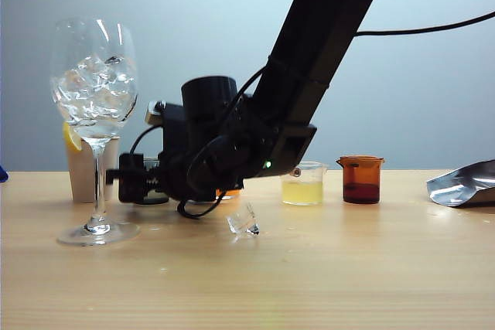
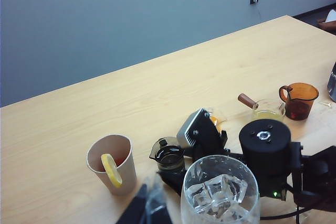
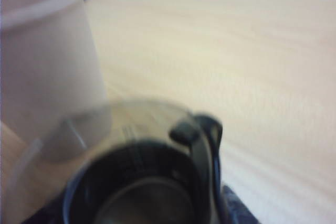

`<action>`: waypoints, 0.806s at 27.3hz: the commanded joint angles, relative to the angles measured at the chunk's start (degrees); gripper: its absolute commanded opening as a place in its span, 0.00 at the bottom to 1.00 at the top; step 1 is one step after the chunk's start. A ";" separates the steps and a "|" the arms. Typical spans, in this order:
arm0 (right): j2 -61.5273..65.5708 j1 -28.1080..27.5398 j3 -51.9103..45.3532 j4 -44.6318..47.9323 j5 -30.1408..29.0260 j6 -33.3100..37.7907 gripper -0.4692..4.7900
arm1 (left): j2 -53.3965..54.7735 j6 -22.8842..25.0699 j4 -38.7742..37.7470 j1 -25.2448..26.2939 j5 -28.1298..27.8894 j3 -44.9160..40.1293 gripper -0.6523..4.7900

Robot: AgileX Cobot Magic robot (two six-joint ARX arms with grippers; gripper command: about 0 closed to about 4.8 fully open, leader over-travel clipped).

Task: Pick up the first measuring cup from the left, pour the coconut rum inside into the goblet, and finally put the measuring cup back in its original place.

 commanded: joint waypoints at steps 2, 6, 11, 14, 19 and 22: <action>-0.15 0.46 0.24 0.87 0.02 0.24 0.76 | -0.44 0.00 0.42 0.02 -0.81 0.31 0.11; -0.15 0.50 0.37 1.42 0.02 0.24 0.76 | -0.61 0.00 0.24 0.02 -0.79 0.31 0.11; -0.15 0.50 0.57 1.40 0.02 0.28 0.67 | -0.81 0.00 0.17 0.02 -0.79 0.31 0.11; -0.15 0.48 0.83 1.38 0.02 0.28 0.53 | -0.81 0.00 0.17 0.02 -0.79 0.31 0.11; -0.15 0.46 1.20 1.36 0.02 0.28 0.24 | -0.81 0.00 -0.57 0.02 -0.79 0.31 0.11; -0.15 0.46 1.20 1.27 0.00 0.22 0.23 | -0.81 0.00 -0.63 0.02 -0.79 0.31 0.11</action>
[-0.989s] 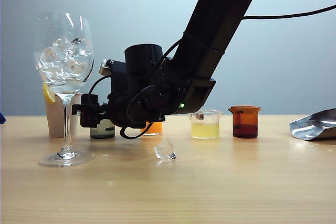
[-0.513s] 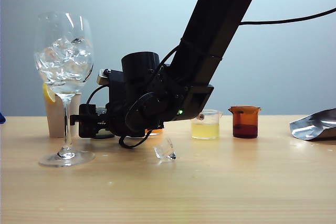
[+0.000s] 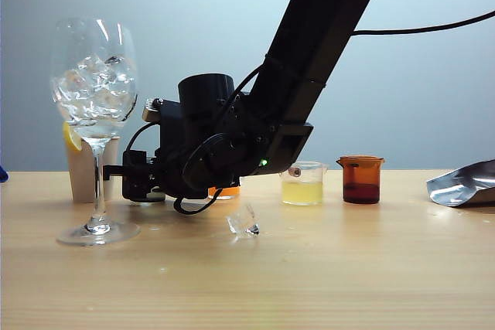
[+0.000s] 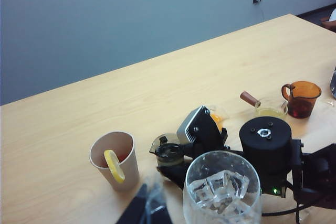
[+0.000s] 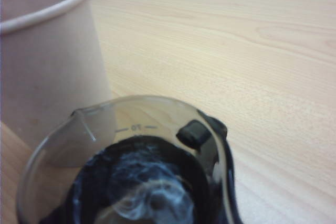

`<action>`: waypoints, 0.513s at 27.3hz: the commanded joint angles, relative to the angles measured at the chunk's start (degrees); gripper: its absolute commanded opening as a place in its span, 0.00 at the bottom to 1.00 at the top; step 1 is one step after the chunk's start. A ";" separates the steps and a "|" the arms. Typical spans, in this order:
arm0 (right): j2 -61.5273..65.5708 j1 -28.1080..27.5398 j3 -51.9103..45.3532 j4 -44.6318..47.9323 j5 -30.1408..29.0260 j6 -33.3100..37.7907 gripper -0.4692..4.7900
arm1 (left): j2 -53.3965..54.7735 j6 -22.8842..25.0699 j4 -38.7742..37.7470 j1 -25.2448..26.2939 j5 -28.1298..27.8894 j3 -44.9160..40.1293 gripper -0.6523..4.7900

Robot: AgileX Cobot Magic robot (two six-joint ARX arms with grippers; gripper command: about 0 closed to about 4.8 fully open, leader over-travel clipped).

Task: Pick up the first measuring cup from the left, pour the coconut rum inside into the goblet, and finally put the measuring cup back in its original place.

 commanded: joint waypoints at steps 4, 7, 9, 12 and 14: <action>-0.52 0.13 0.48 1.33 -0.24 0.07 0.23 | -0.15 0.02 0.37 0.04 -0.17 0.31 0.11; -1.05 0.13 0.66 1.31 -0.42 0.07 0.23 | -0.15 0.02 0.37 0.04 -0.17 0.31 0.11; -1.73 0.15 0.66 1.33 -0.55 -0.07 0.23 | -0.15 0.02 0.37 0.04 -0.17 0.31 0.11; -2.10 -0.07 0.96 1.05 -0.61 -0.46 0.22 | -0.15 0.02 0.37 0.04 -0.17 0.31 0.11; -2.40 -0.15 0.98 0.94 -0.83 -0.48 0.22 | -0.15 0.02 0.39 0.04 -0.17 0.31 0.11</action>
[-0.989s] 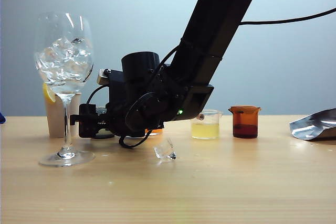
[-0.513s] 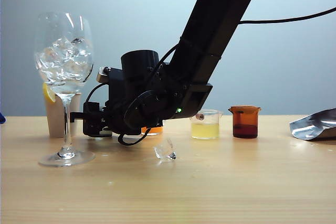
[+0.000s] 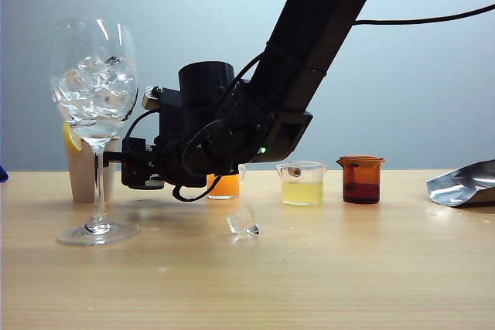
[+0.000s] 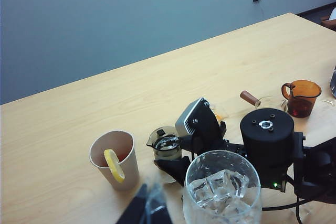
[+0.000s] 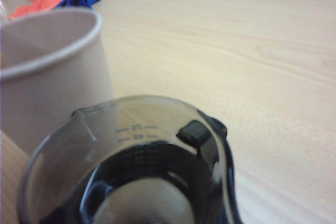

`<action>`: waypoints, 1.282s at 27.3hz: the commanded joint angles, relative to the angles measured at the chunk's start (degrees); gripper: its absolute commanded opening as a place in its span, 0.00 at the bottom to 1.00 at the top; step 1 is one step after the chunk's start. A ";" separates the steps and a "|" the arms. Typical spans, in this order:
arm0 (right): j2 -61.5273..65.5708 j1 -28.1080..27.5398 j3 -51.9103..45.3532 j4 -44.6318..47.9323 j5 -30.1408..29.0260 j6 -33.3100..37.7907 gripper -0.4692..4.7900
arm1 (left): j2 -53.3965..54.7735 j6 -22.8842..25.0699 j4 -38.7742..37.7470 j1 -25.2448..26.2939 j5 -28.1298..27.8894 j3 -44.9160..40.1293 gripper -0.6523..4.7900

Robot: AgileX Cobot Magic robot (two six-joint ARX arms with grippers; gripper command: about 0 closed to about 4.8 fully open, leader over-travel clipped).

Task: Pick up the first measuring cup from the left, pour the coconut rum inside into the goblet, and finally put the measuring cup back in its original place.

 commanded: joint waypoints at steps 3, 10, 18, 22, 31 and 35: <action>-1.68 -0.17 0.57 0.96 -1.70 -0.94 0.18 | -0.13 0.02 0.48 0.04 -0.20 0.31 0.11; -3.52 -0.17 0.57 0.13 -1.64 -1.57 0.18 | -0.13 0.02 0.55 0.04 -1.64 0.31 0.11; -6.60 -0.13 0.59 -2.10 -4.28 -1.62 0.18 | -0.13 0.00 0.94 0.04 -1.62 0.31 0.11; -8.09 -0.22 0.57 -3.78 -4.22 -1.64 0.18 | -0.13 0.00 0.94 0.04 -1.53 0.31 0.11; -11.76 -0.33 0.57 -6.01 -4.22 -2.99 0.18 | -0.13 -0.04 0.96 0.04 -1.05 0.31 0.11; -14.16 -0.79 0.55 -10.01 -4.22 -3.39 0.18 | -0.13 -0.04 0.96 0.04 -1.03 0.31 0.11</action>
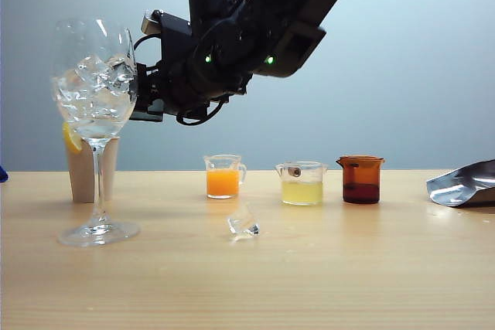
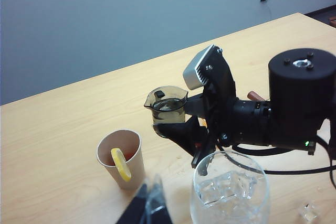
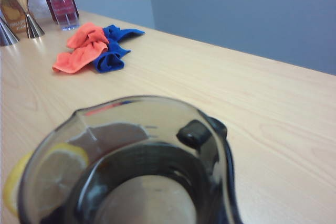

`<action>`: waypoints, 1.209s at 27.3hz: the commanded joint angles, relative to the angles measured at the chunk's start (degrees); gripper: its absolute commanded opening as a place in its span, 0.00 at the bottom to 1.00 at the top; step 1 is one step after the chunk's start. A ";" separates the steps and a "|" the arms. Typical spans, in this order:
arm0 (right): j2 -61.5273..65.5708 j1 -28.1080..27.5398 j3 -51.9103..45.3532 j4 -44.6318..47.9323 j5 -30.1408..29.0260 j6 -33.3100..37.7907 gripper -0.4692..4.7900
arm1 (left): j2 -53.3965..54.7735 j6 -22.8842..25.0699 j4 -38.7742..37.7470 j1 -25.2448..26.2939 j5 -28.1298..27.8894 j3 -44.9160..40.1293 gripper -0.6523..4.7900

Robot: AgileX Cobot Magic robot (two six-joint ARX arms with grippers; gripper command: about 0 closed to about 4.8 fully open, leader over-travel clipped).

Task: Pick up the first measuring cup from the left, pour the coconut rum inside into the goblet, and finally put the measuring cup back in its original place.

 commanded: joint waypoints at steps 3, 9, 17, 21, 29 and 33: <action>-3.69 -1.20 0.44 -1.14 -0.37 -0.28 0.18 | -0.13 -0.52 0.81 0.04 0.39 0.31 0.11; -9.40 -2.84 0.42 -9.77 -1.11 -1.84 0.18 | -0.13 -1.14 1.11 0.04 2.80 0.31 0.11; -16.55 -3.43 0.33 -19.50 -5.62 -5.62 0.18 | -0.79 -3.69 1.11 0.04 4.72 1.75 0.11; -19.26 -3.19 0.33 -22.86 -8.17 -6.16 0.18 | -2.27 -3.74 -0.87 0.04 5.57 1.79 0.11; -23.61 -3.13 -0.07 -31.10 -14.05 -7.61 0.19 | -3.61 -6.91 -3.58 0.02 7.93 1.79 0.11; -26.01 -3.13 -1.62 -31.32 -15.50 -8.92 0.19 | -3.58 -6.91 -5.55 0.02 7.93 1.88 0.11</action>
